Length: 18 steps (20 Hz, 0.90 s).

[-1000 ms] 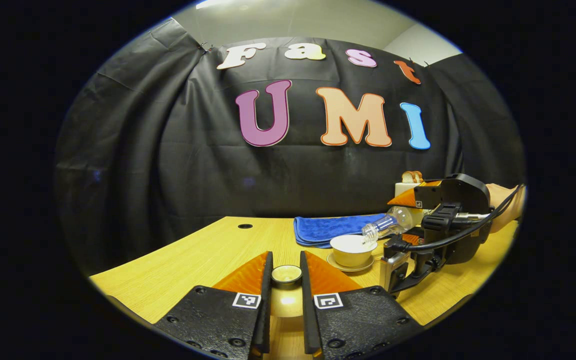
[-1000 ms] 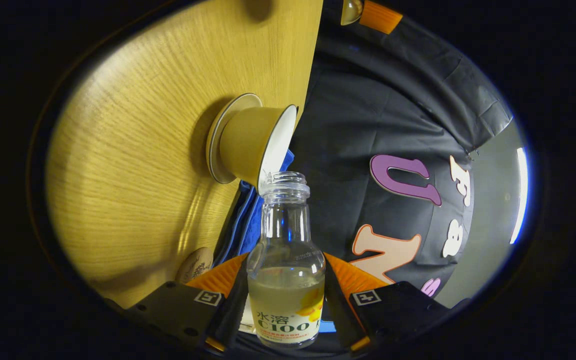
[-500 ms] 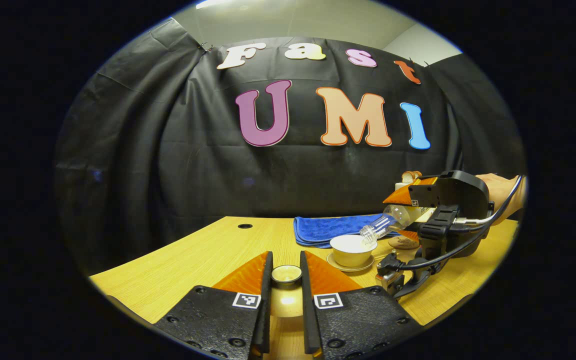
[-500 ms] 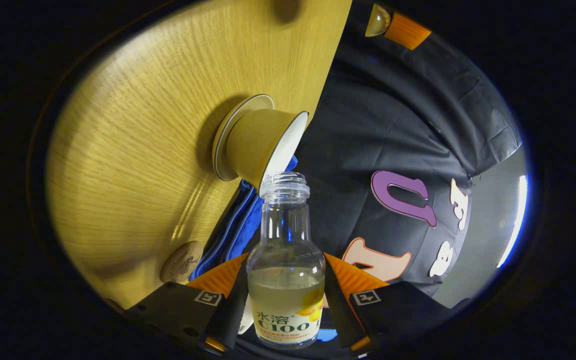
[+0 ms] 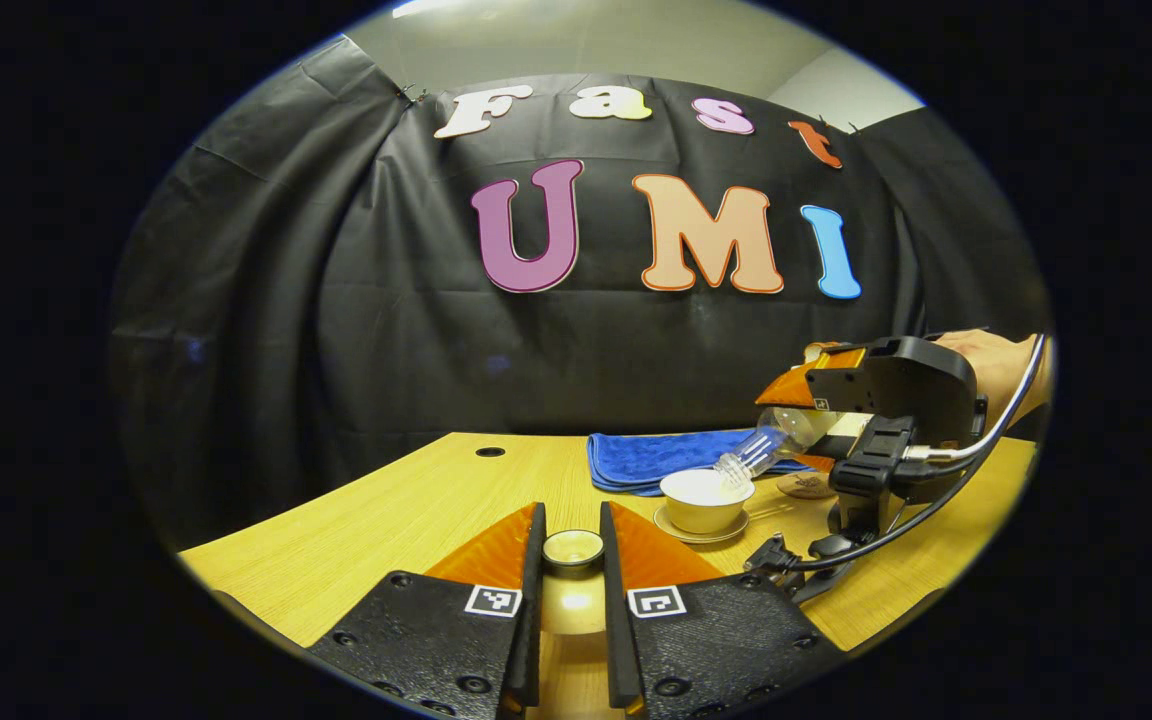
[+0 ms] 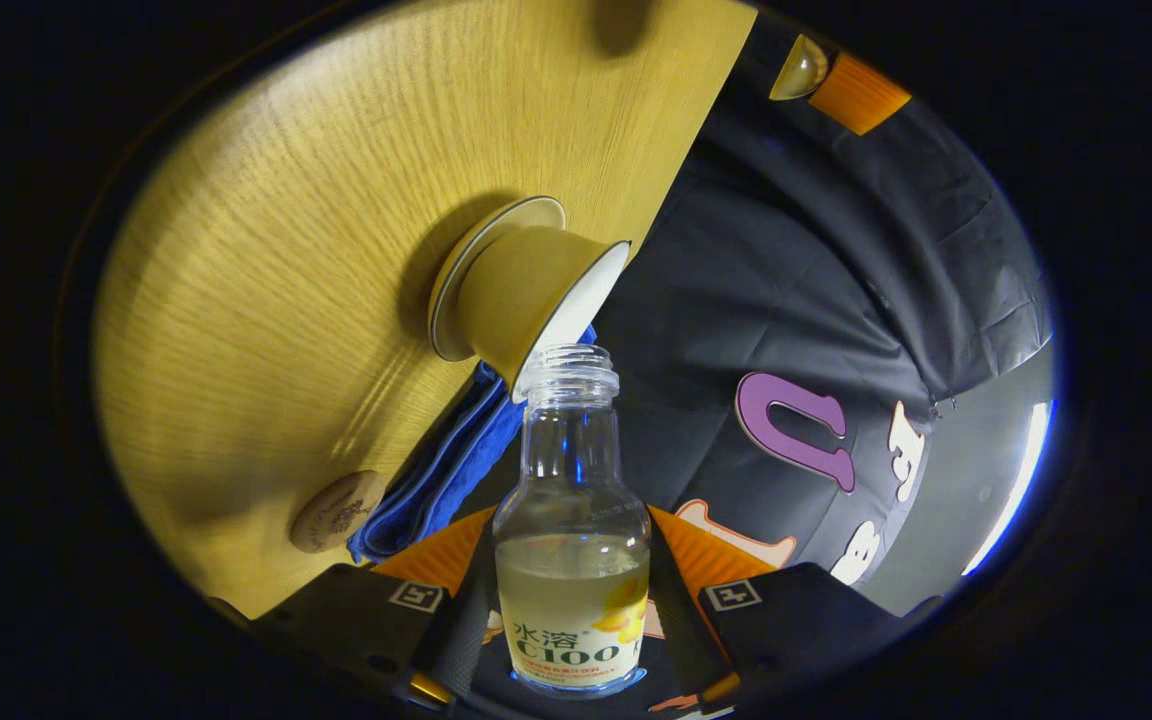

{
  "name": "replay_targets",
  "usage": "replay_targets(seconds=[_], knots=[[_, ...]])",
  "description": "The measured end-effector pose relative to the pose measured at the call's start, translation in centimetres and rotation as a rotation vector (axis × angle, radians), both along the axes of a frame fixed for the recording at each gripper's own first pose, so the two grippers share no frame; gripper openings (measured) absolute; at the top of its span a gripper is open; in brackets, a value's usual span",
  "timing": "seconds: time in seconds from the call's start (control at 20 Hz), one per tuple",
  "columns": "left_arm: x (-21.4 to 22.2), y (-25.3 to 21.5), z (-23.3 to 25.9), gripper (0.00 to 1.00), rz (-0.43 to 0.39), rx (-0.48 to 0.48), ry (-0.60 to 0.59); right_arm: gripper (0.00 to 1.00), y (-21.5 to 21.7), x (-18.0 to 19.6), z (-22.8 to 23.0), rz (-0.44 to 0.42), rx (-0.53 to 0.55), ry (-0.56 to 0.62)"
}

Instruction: Open the teacup lid with one hand, grasp the water bottle and pour water into the teacup with the other hand; after pouring, place the water bottle on the coaster and then close the teacup lid.

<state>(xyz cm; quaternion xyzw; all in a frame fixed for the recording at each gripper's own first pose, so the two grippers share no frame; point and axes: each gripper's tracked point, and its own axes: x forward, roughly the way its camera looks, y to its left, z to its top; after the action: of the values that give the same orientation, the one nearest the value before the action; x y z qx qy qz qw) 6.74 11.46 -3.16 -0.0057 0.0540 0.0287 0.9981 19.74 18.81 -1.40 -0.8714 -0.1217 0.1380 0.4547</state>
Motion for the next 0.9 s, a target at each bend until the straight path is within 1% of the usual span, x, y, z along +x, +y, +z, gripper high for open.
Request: replay_targets(seconds=[0.1,0.15,0.25,0.3,0.35,0.45,0.5,0.75,0.8,0.85,0.9], knots=[[0.0,0.0,0.0,0.24,0.0,0.0,0.0,0.77,0.1,0.0,0.0,0.005,-0.001,0.001],[0.0,0.1,0.0,0.23,0.0,0.0,0.0,0.78,0.0,0.0,-0.1,0.003,0.001,0.003],[0.0,0.0,-0.1,0.24,0.0,0.0,0.0,0.77,0.0,0.0,-0.1,-0.007,0.008,0.017],[0.0,0.0,0.0,0.23,0.001,0.0,-0.001,0.78,-0.1,0.0,0.0,-0.008,0.009,0.016],[0.0,0.0,0.0,0.24,0.001,0.0,0.0,0.8,0.0,0.0,-0.1,-0.007,0.008,0.014],[0.0,0.1,0.0,0.24,0.001,0.001,-0.001,0.78,-0.1,0.0,-0.2,-0.012,0.019,0.022],[0.0,0.0,0.0,0.24,0.001,0.001,0.0,0.77,-0.2,0.0,-0.3,-0.019,0.036,0.035],[0.0,0.1,0.0,0.24,0.002,0.0,-0.001,0.8,-0.5,-0.1,-1.1,-0.067,0.168,0.112],[0.0,0.0,0.0,0.24,0.003,0.0,-0.001,0.77,-0.6,-0.1,-1.2,-0.074,0.191,0.126],[0.0,0.0,0.0,0.24,0.003,0.0,-0.001,0.79,-0.7,-0.1,-1.3,-0.08,0.216,0.136],[0.0,0.0,-0.1,0.24,0.003,0.0,-0.001,0.77,-0.7,-0.1,-1.5,-0.089,0.245,0.153]])
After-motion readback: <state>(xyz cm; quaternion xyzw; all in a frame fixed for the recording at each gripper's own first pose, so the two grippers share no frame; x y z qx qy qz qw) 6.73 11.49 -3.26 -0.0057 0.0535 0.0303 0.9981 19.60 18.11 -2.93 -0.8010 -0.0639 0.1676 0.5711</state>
